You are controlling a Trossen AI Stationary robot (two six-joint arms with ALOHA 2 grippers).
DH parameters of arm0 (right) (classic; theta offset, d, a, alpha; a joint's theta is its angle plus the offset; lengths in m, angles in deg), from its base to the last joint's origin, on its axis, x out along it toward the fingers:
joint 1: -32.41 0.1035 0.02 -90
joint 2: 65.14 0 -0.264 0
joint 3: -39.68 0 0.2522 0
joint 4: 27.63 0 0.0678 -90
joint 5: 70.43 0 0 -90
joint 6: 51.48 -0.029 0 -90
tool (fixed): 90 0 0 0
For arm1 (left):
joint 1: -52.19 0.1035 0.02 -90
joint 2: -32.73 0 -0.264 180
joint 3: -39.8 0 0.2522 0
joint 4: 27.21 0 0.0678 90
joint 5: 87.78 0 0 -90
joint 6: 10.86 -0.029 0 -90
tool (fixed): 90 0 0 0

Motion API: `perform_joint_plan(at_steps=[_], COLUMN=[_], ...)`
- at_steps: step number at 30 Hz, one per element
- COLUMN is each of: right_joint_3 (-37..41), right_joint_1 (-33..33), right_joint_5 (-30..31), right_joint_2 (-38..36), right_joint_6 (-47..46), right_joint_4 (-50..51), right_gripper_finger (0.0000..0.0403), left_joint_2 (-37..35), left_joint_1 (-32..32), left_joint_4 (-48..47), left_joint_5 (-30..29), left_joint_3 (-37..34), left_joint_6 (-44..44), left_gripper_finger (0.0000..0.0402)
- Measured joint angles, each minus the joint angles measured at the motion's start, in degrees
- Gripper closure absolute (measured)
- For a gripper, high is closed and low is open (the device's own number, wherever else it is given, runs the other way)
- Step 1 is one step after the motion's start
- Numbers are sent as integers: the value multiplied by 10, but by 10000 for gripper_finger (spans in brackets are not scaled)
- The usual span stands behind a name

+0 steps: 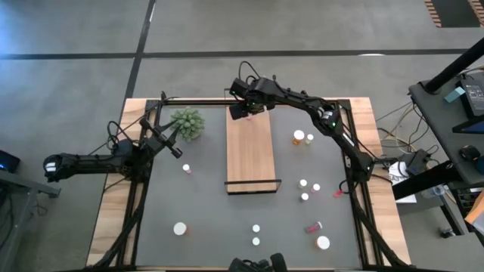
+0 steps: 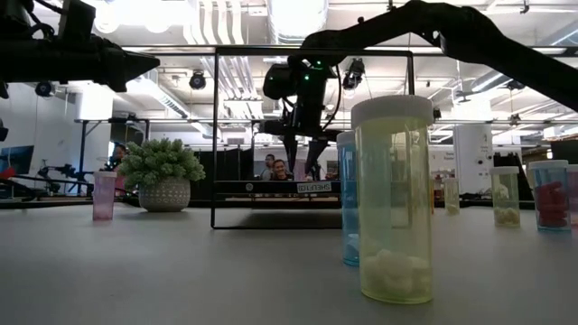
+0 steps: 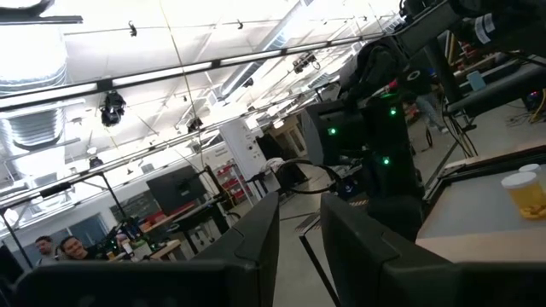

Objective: Pick and place medicine bottles onto shelf by color
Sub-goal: Put the top pink pill bottle on the shelf, then put the top yellow pill bottle on the shelf

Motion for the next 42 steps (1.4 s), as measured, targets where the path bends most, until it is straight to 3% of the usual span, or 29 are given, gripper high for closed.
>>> perform_joint_plan(at_steps=[9,19,28,37,42], right_joint_3=[0,0,13,203,319], right_joint_1=[8,16,14,4,-1], right_joint_5=[2,53,112,101,88], right_joint_2=[-23,-108,-177,-285,-357], right_joint_6=[-17,13,-64,-188,-248], right_joint_4=[16,113,230,219,164], right_gripper_finger=[198,195,203,224,225], left_joint_2=[0,0,0,0,0], left_joint_1=[0,0,0,0,0], left_joint_4=[0,0,0,0,0], left_joint_5=[0,0,0,0,0], left_joint_3=[0,0,0,0,0], left_joint_6=[0,0,0,0,0], left_gripper_finger=[330,330,330,330,330])
